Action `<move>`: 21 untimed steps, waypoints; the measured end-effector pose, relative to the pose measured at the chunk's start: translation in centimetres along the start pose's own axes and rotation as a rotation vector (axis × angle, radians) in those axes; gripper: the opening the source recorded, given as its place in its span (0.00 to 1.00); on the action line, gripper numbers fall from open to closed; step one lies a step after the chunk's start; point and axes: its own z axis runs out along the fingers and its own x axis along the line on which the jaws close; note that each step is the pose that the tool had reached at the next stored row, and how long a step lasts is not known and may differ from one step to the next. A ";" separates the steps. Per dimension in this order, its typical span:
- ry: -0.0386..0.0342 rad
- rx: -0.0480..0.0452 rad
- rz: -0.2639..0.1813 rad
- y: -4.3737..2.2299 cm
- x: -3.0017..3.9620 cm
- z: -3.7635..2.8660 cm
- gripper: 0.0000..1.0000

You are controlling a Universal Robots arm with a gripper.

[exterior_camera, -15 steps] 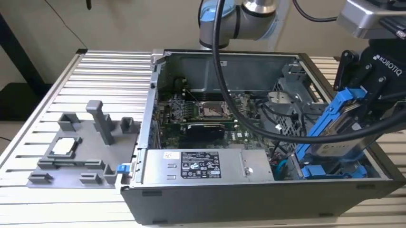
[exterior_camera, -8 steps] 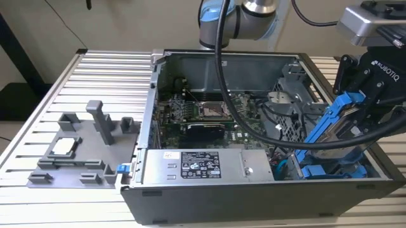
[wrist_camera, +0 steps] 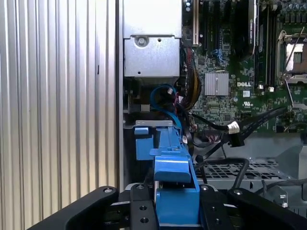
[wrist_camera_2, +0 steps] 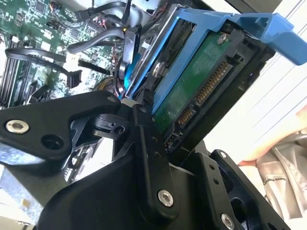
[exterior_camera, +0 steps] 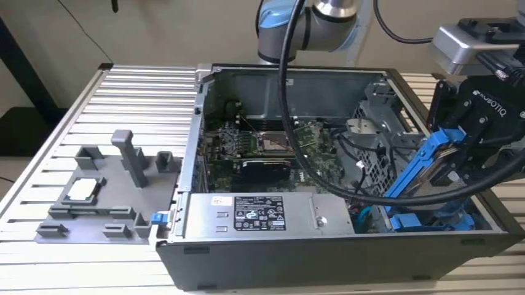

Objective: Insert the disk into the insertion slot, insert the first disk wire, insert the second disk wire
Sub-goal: 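Insert the disk into the insertion slot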

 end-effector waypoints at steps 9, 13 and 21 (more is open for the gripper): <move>0.0001 -0.0001 0.000 -0.04 -0.03 1.63 0.33; 0.0000 -0.0001 0.000 -0.06 -0.04 2.35 0.33; 0.0026 -0.0012 0.000 -0.06 -0.05 2.47 0.34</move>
